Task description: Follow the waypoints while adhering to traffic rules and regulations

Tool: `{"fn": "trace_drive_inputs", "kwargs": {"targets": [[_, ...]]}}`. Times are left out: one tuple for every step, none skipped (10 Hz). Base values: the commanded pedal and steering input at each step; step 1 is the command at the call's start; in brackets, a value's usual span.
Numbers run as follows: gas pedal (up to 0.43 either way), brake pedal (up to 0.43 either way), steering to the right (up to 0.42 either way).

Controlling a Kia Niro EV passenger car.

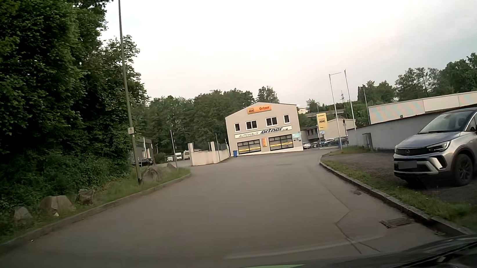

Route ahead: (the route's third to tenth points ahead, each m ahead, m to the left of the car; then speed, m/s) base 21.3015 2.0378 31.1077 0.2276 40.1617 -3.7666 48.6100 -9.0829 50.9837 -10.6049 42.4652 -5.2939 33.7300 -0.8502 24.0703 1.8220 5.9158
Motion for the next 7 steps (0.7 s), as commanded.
{"fn": "trace_drive_inputs", "kwargs": {"targets": [[0.047, 0.0, 0.039], [0.047, 0.0, 0.04], [0.047, 0.0, 0.039], [0.047, 0.0, 0.038], [0.047, 0.0, 0.036], [0.047, 0.0, 0.032], [0.047, 0.0, 0.027]]}}
